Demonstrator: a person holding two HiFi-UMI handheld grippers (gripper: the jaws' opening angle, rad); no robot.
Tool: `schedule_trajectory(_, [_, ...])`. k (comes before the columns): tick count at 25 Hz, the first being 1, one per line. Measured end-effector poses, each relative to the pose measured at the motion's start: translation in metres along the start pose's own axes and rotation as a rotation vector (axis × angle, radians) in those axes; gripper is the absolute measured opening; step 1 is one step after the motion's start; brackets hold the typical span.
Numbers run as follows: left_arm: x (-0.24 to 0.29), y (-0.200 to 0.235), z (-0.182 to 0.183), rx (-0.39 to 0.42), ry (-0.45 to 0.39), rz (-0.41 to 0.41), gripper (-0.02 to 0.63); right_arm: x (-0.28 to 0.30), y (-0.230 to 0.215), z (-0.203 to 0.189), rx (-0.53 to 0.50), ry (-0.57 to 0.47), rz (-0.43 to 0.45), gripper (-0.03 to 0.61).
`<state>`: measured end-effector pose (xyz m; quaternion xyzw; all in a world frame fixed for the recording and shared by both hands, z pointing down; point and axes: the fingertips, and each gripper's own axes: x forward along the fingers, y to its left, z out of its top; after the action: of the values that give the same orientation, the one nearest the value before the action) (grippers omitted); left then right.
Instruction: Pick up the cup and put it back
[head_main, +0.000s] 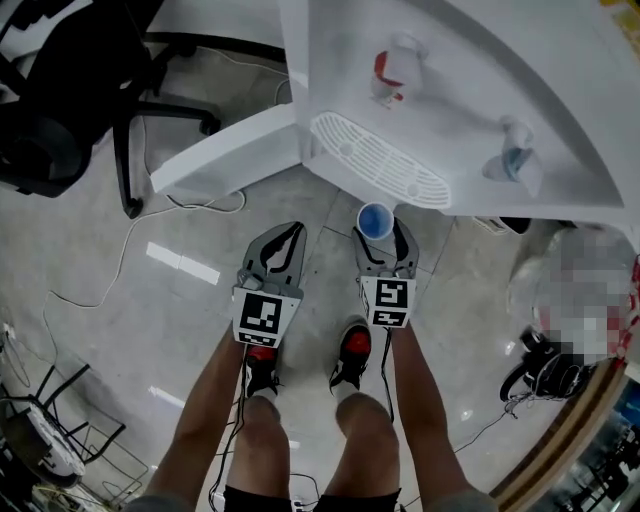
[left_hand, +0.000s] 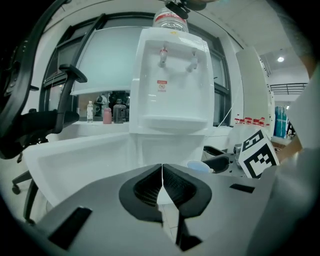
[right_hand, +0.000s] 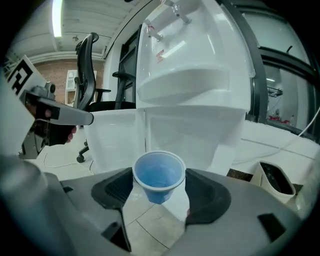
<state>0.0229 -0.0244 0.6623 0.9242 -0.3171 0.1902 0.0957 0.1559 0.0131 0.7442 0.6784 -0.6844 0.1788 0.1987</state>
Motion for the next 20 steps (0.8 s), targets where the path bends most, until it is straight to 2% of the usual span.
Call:
schedule_trajectory(5, [0.023, 0.013, -0.016, -0.014, -0.028, 0.011, 0.025, 0.038, -0.008, -0.018, -0.009, -0.002, -0.007, 0.334])
schedule_trajectory(9, [0.04, 0.024, -0.028, 0.015, -0.043, 0.023, 0.026, 0.07, -0.015, -0.03, -0.009, -0.001, -0.011, 0.334])
schedule_trajectory(20, [0.072, 0.055, -0.06, 0.002, -0.058, 0.059, 0.026, 0.138, -0.027, -0.034, -0.024, -0.011, -0.01, 0.334])
